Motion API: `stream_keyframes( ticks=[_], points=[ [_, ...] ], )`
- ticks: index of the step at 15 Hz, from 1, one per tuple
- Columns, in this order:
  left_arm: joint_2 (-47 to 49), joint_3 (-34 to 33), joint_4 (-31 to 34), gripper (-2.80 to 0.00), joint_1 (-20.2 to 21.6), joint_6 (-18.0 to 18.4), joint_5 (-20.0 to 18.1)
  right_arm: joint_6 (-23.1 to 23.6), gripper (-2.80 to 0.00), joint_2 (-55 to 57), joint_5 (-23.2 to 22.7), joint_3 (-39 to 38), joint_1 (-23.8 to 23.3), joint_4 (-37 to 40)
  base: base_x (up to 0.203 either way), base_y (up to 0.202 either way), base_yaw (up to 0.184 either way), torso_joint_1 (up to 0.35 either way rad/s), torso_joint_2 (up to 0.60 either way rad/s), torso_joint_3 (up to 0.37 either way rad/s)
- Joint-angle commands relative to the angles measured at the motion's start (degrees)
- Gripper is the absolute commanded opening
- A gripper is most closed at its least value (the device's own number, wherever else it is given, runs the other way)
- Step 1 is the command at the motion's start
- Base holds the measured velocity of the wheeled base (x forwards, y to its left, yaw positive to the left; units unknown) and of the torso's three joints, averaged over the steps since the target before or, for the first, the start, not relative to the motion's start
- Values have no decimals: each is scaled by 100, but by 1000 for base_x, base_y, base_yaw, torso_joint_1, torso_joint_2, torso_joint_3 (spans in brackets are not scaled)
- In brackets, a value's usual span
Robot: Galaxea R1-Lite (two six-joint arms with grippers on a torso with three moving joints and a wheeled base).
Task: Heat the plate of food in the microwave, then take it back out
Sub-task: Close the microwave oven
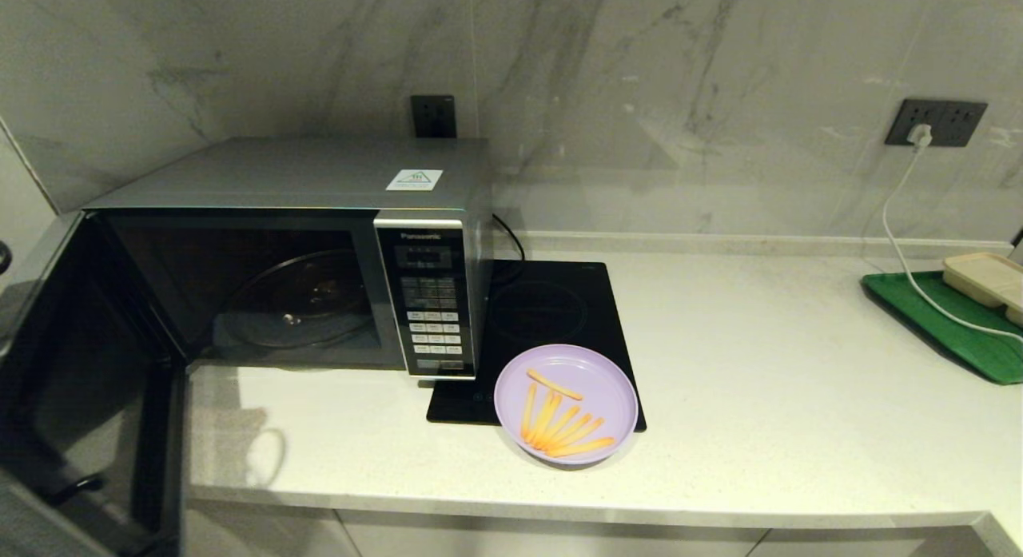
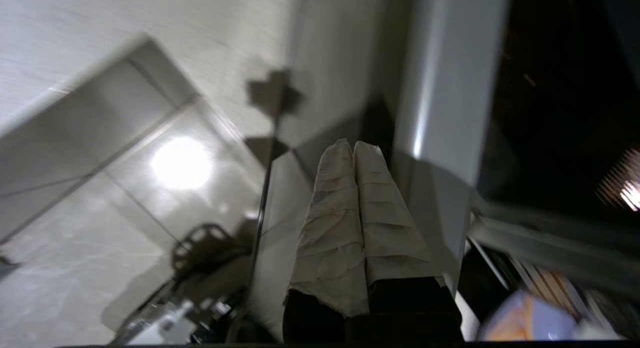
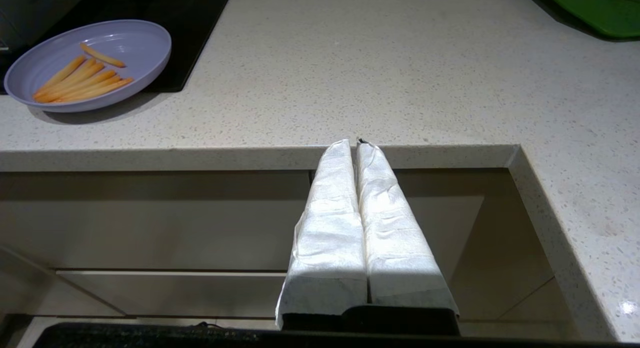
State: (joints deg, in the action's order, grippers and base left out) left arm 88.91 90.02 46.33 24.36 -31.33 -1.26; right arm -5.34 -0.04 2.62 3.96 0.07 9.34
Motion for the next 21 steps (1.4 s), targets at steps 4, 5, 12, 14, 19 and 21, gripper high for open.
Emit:
stream_keyframes(
  ticks=[4,5,12,14,19,21],
  points=[
    [-231,104,290,-280,-2213,-1334,16,-2,-280,3,2,-1,1,7,0,0,0,0,0,0],
    [-228,114,305,-280,-2481,-1539,19,-2,-280,-5,2,-1,1,7,0,0,0,0,0,0],
    [98,9,299,-280,-3940,-2401,-43,-2,-280,4,2,-1,1,7,0,0,0,0,0,0],
    [235,0,298,-280,-4073,-2607,-41,-2,-280,4,2,-1,1,7,0,0,0,0,0,0],
    [435,12,126,-280,-4115,-2694,-40,-2,-280,4,2,-1,1,7,0,0,0,0,0,0],
    [683,10,-500,-280,-4120,-2694,-28,-2,-280,4,2,-1,1,7,0,0,0,0,0,0]
  ],
)
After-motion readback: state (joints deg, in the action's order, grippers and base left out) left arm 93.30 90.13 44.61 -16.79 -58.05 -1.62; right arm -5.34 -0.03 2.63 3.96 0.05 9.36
